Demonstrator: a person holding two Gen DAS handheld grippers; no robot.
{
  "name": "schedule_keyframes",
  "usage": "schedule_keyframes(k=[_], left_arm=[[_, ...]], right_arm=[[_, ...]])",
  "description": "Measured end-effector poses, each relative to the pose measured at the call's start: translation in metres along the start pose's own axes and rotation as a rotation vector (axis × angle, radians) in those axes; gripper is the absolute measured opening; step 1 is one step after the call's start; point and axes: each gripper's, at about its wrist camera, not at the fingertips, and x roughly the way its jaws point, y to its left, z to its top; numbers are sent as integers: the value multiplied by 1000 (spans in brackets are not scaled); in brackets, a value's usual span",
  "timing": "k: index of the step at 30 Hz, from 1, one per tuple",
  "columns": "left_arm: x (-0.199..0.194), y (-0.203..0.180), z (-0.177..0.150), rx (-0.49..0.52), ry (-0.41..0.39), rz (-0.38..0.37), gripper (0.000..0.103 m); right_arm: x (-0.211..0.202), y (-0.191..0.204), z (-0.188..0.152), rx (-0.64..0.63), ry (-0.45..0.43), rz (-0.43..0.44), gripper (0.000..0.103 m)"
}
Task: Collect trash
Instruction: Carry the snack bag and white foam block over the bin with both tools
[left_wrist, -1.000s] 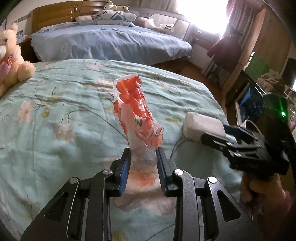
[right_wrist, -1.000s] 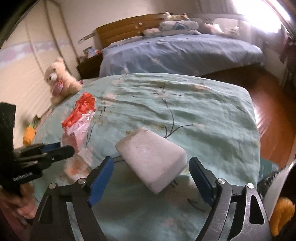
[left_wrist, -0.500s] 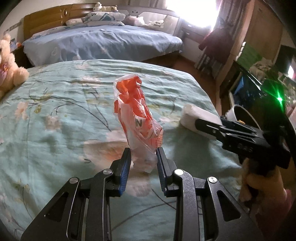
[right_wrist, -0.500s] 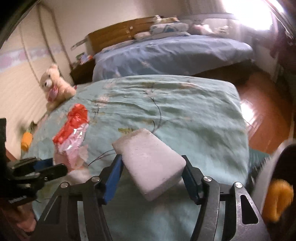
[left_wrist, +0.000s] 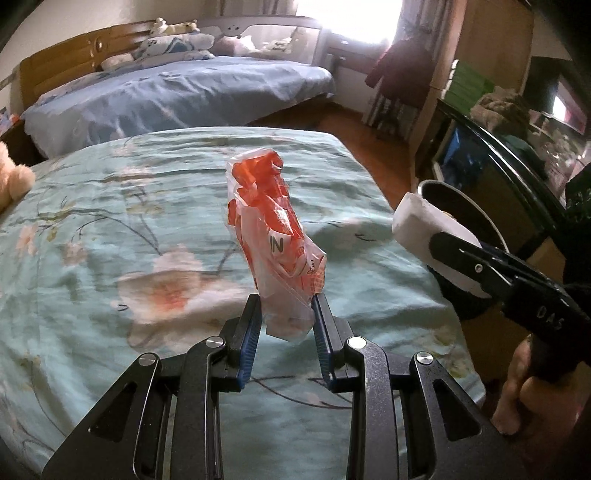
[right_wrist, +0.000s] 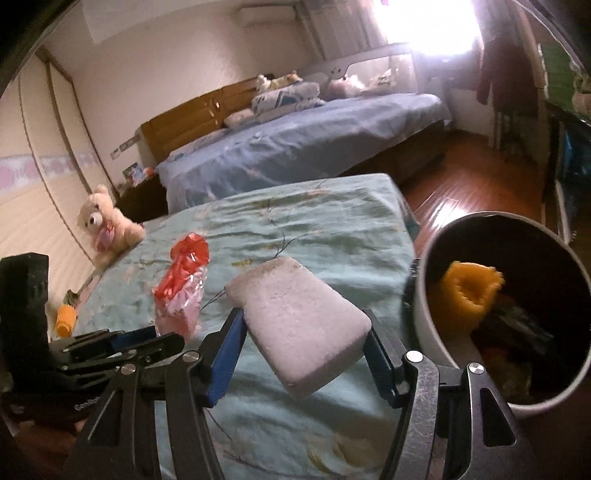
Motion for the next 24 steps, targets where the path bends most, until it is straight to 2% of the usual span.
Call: schedule_keyframes(k=[24], left_arm=[[6,-71,-2,140,23,-85,26]], right_arm=[[-55,-42,-14,80,-82,-85,63]])
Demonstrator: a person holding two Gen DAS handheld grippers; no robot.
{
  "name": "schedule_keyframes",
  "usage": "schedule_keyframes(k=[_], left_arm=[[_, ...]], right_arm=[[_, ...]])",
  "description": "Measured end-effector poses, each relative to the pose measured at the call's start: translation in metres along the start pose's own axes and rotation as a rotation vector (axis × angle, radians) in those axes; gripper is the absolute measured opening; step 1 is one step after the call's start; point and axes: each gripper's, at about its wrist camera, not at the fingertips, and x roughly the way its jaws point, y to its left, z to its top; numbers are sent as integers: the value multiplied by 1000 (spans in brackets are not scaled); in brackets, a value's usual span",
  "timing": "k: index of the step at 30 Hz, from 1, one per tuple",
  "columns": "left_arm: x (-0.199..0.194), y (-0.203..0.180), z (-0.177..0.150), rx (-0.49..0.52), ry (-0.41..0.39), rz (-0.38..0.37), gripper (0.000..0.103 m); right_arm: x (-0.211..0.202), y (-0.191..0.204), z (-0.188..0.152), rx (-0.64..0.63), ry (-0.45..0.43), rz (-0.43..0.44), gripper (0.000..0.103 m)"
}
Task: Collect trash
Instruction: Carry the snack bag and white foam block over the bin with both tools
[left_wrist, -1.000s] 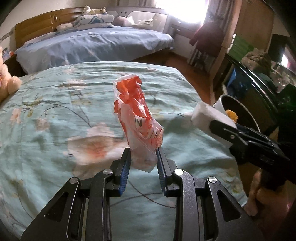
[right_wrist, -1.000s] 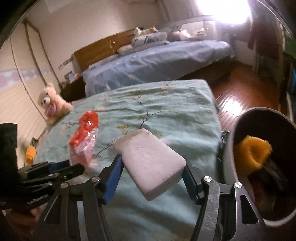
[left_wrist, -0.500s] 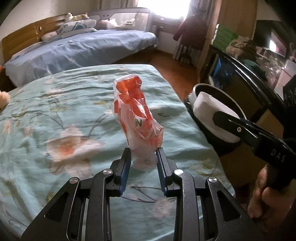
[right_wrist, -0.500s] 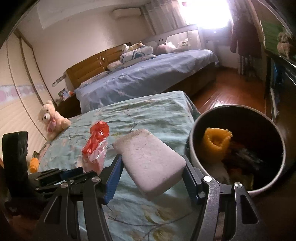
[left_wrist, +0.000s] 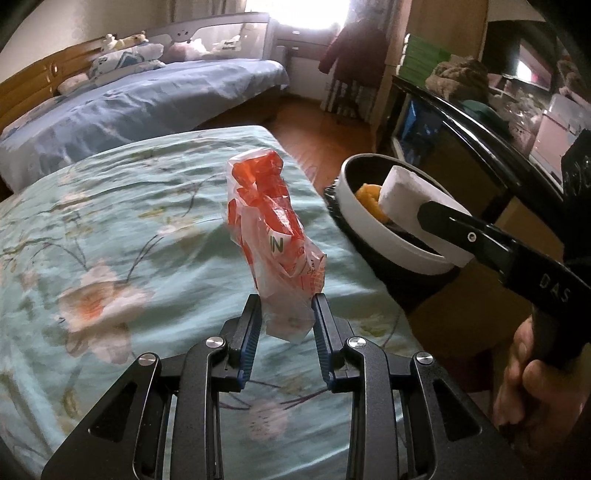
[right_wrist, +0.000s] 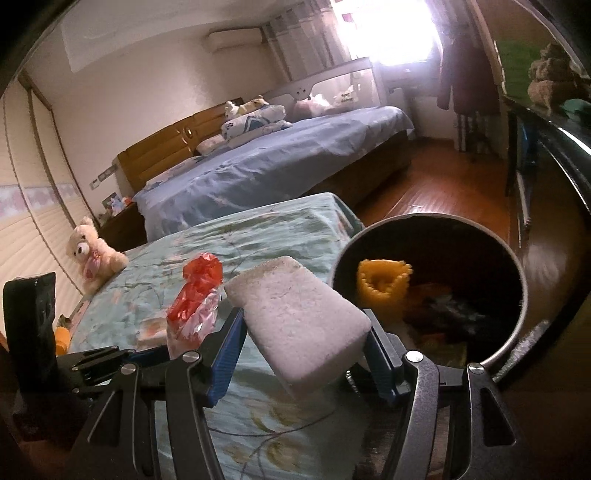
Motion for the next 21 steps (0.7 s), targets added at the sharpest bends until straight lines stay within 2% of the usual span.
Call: schedule_keyframes(k=[21], left_arm=[[15,-50,17,106,16,-81,26]], right_arm=[[-18,-42,1,62,-30,-84,63]])
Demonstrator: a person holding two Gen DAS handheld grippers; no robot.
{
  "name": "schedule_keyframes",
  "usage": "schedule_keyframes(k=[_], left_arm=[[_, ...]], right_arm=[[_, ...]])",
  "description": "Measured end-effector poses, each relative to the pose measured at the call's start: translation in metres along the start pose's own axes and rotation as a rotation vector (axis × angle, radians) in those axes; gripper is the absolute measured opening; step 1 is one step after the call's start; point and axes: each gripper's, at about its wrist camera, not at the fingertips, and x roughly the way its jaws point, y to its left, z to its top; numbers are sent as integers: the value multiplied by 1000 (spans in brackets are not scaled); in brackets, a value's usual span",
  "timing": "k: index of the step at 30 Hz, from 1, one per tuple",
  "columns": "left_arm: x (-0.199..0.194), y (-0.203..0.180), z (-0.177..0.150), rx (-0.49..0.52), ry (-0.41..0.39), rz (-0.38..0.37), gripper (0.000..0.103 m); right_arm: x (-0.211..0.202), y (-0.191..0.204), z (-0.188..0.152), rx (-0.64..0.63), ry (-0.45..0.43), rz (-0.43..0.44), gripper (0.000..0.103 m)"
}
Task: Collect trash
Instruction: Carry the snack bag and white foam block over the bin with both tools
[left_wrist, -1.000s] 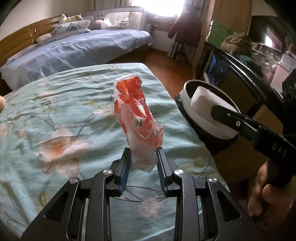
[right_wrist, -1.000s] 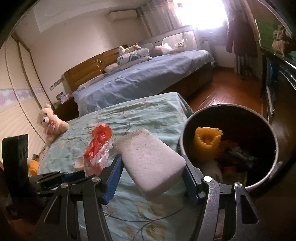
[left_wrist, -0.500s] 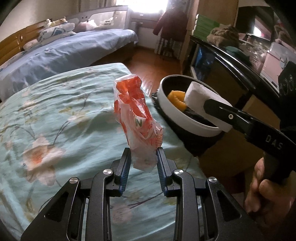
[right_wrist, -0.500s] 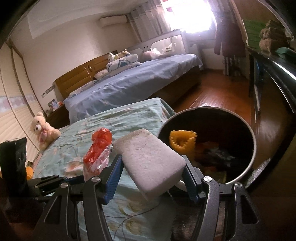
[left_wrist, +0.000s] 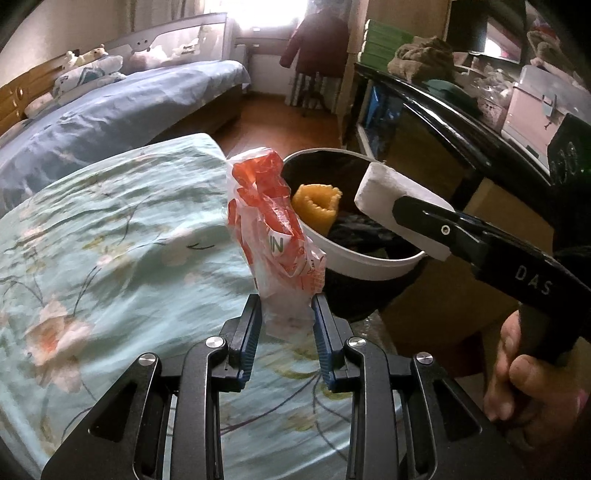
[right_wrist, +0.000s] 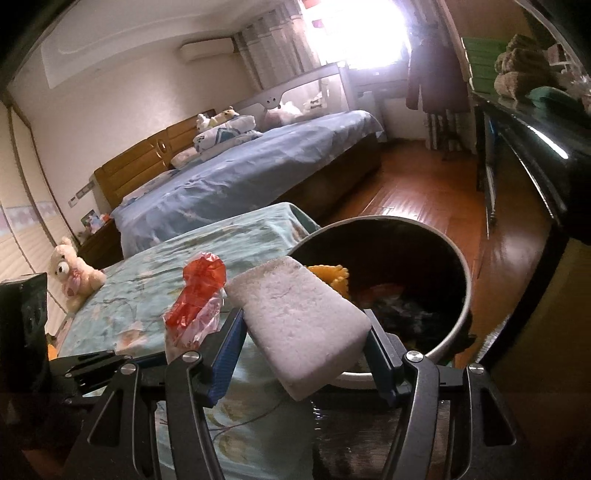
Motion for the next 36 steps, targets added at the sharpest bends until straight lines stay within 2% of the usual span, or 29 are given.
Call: schedule_keyframes(k=[12,36], left_arm=[[11,-19,14,35,8,-30,26],[30,-39,36,79,34,-76,26]], right_arm=[[-1,-18,4,25,-12,-56,63],[4,-44,12,47,-14,-113,63]])
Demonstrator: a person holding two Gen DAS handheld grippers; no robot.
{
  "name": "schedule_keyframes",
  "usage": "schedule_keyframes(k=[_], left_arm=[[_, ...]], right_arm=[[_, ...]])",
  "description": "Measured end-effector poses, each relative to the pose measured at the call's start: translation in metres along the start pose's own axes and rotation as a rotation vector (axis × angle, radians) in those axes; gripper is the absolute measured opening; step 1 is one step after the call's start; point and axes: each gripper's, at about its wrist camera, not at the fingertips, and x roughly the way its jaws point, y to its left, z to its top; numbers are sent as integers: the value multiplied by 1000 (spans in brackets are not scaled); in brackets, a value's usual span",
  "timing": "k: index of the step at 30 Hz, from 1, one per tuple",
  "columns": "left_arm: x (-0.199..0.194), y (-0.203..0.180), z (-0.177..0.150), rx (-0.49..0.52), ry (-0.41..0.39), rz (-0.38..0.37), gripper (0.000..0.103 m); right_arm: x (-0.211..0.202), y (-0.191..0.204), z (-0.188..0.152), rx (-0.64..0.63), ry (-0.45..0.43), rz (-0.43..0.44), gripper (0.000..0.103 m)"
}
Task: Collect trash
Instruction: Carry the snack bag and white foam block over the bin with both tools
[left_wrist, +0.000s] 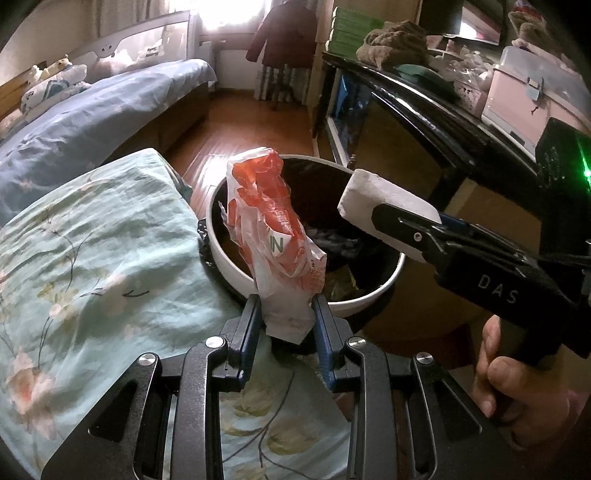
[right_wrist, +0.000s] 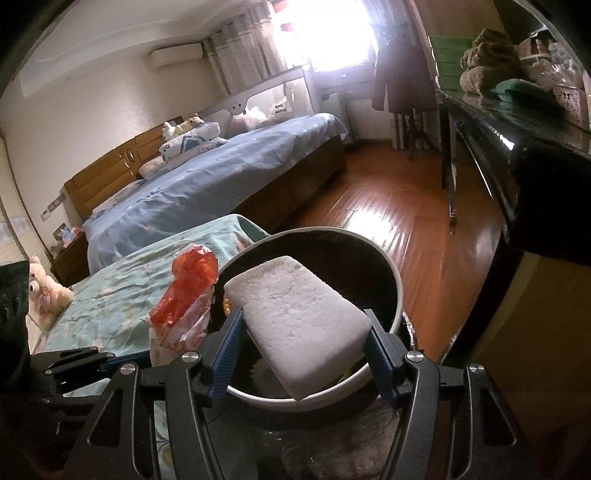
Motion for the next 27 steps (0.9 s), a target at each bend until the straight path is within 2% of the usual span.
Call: schedule_keyframes(k=[27], left_arm=[[14,-2,9,5,26,-16,26]], right_arm=[[14,-7,5,11,18,-28,63]])
